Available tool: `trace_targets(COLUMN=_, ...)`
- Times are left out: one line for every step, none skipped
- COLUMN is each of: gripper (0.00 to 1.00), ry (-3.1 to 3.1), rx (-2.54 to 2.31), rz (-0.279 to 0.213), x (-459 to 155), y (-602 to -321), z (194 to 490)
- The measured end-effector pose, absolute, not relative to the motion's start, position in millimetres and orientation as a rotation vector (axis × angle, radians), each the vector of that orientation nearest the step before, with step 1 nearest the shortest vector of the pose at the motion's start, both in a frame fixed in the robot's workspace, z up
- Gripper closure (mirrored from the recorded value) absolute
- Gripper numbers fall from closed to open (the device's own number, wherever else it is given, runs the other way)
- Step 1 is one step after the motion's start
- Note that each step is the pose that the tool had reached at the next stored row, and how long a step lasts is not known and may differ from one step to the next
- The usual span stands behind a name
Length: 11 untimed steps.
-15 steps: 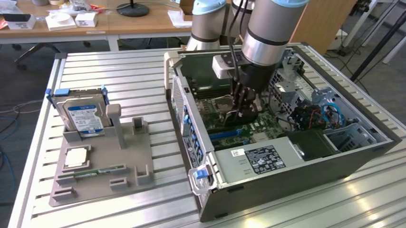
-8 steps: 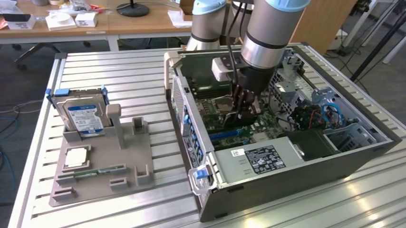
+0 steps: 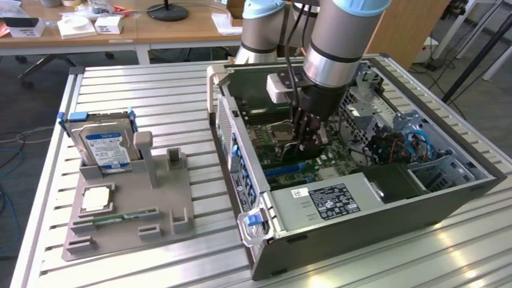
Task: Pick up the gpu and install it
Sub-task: 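Insert the gpu into the slot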
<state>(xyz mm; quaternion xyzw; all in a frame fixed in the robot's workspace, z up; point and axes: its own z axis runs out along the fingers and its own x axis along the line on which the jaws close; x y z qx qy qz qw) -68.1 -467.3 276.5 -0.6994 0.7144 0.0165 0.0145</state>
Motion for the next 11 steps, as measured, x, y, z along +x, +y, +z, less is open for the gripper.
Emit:
trace_targets(gripper=0.74, ry=2.224, rx=-2.177, rz=0.051, x=-68.5, y=-467.2, z=276.4)
trace_targets(gripper=0.74, ry=2.223, rx=-2.177, rz=0.051, x=-69.0, y=-467.2, z=276.4)
trace_targets(gripper=0.74, ry=2.224, rx=-2.177, rz=0.051, x=-69.4, y=-467.2, z=276.4)
trace_targets(gripper=0.74, ry=2.224, rx=-2.178, rz=0.051, x=-69.7, y=-467.2, z=276.4)
trace_targets(gripper=0.74, ry=2.224, rx=-2.178, rz=0.051, x=-70.0, y=-467.2, z=276.3)
trace_targets(gripper=0.74, ry=2.223, rx=-2.178, rz=0.051, x=-70.4, y=-467.2, z=276.2)
trace_targets(gripper=0.74, ry=2.224, rx=-2.178, rz=0.051, x=-70.8, y=-467.2, z=276.1)
trace_targets(gripper=0.74, ry=2.224, rx=-2.178, rz=0.051, x=-71.2, y=-467.3, z=276.0)
trace_targets(gripper=0.74, ry=2.223, rx=-2.178, rz=0.052, x=-71.3, y=-467.3, z=275.4)
trace_targets(gripper=0.74, ry=2.223, rx=-2.178, rz=0.051, x=-71.3, y=-467.3, z=274.5)
trace_targets(gripper=0.74, ry=2.223, rx=-2.178, rz=0.051, x=-71.4, y=-467.3, z=273.5)
